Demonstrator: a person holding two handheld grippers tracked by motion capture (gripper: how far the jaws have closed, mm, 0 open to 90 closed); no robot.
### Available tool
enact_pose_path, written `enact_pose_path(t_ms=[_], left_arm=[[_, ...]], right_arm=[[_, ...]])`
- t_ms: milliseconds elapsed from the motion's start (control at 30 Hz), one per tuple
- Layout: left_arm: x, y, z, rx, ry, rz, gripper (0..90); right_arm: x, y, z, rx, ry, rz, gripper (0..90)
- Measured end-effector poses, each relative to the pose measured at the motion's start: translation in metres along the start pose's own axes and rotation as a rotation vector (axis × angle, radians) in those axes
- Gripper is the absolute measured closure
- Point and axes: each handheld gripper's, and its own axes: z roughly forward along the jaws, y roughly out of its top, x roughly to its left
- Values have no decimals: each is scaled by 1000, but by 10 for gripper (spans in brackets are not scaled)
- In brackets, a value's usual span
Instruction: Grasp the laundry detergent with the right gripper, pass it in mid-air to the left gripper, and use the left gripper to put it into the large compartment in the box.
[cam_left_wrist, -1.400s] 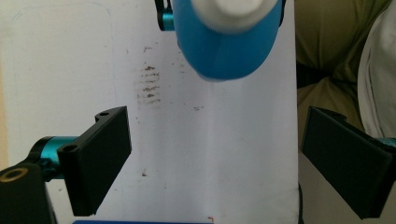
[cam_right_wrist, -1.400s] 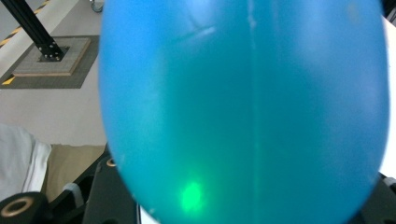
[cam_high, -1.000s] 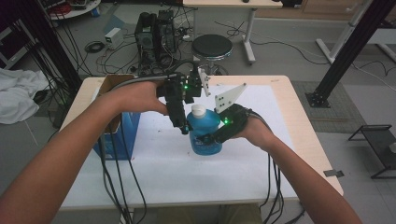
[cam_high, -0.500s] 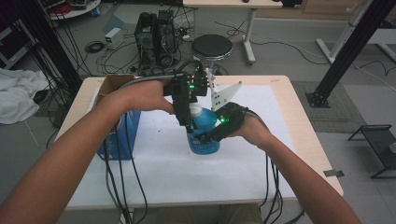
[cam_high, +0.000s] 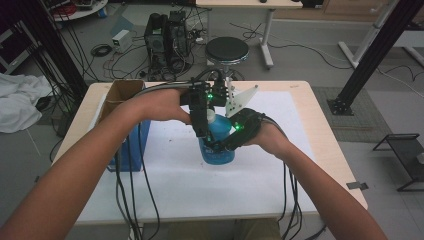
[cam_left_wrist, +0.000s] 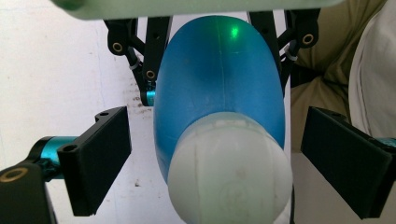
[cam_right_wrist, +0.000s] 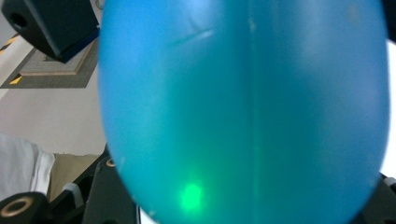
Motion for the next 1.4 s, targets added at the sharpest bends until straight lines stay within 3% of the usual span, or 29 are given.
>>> enact_pose_path(t_ms=[400,467,933,1400], left_arm=[[-1,1,4,-6,-3,10,89],[-1,1,5,-2,-1,14,100],[-2,2,7,1,5,54,208],[-3,1,6,2,12,71,249]], right_arm=[[2,1,0,-8,11,18,442],[3,2,0,-5,-3,40,442],[3,2,1,-13,-2,29,443],[4,2,1,-23,4,34,442]])
